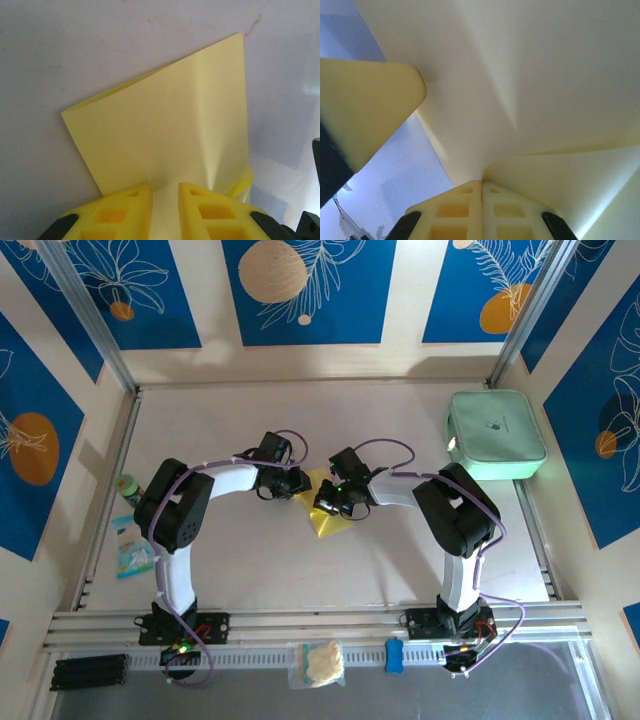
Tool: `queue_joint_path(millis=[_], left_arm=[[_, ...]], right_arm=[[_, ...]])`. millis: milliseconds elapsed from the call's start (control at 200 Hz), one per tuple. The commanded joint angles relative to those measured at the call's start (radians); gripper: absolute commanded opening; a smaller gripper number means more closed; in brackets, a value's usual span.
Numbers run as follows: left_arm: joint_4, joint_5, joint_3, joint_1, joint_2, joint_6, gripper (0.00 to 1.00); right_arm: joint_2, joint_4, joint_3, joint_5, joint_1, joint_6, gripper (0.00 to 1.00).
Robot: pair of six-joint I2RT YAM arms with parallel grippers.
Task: Fold a paper plane with a square sheet of paper (pick it up from the middle)
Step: Fold the triangle a second time at the center of the table.
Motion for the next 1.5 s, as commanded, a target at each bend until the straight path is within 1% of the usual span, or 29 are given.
queue_joint_path(millis=[0, 150, 345, 410, 505, 635, 725, 835, 950, 1146, 1266, 1396, 1496], left_arm=[[-0.069, -0.017, 0.002, 0.008, -0.011, 0.014, 0.24], [-0.089, -0.019, 0.039, 0.023, -0.044, 0.015, 0.29], [-0.093, -0.046, 0.048, 0.076, -0.112, -0.008, 0.36], [-0.087, -0.053, 0.029, 0.097, -0.140, -0.024, 0.38], [-0.070, -0.050, -0.012, 0.116, -0.184, -0.052, 0.40], [-0.070, -0.018, -0.049, 0.111, -0.238, -0.076, 0.41], [-0.052, 0.004, -0.088, 0.101, -0.269, -0.100, 0.37], [-0.034, 0.024, -0.123, 0.075, -0.283, -0.128, 0.30], [-0.017, 0.038, -0.140, 0.035, -0.271, -0.148, 0.24], [-0.019, 0.020, -0.153, -0.031, -0.240, -0.157, 0.15], [-0.014, 0.005, -0.163, -0.070, -0.215, -0.169, 0.10], [-0.012, -0.016, -0.157, -0.102, -0.185, -0.174, 0.04], [-0.022, -0.042, -0.143, -0.116, -0.165, -0.165, 0.02]], right_arm=[[0.034, -0.036, 0.015, -0.006, -0.001, 0.019, 0.01], [0.035, -0.045, 0.014, -0.011, -0.002, 0.021, 0.09], [0.031, -0.048, 0.005, -0.016, -0.007, 0.032, 0.29], [0.030, -0.048, 0.005, -0.019, -0.008, 0.034, 0.35], [0.031, -0.040, 0.003, -0.036, -0.008, 0.032, 0.38], [0.026, -0.023, -0.009, -0.047, -0.010, 0.032, 0.40], [0.025, -0.026, -0.013, -0.040, -0.011, 0.029, 0.37], [0.026, -0.037, -0.017, -0.028, -0.010, 0.028, 0.27], [0.029, -0.060, -0.014, -0.016, -0.010, 0.019, 0.18], [0.038, -0.083, -0.007, -0.009, -0.010, 0.018, 0.04], [0.047, -0.094, -0.002, -0.008, -0.010, 0.019, 0.00], [0.050, -0.097, 0.000, -0.007, -0.009, 0.020, 0.00], [0.049, -0.096, 0.001, -0.007, -0.009, 0.019, 0.00]])
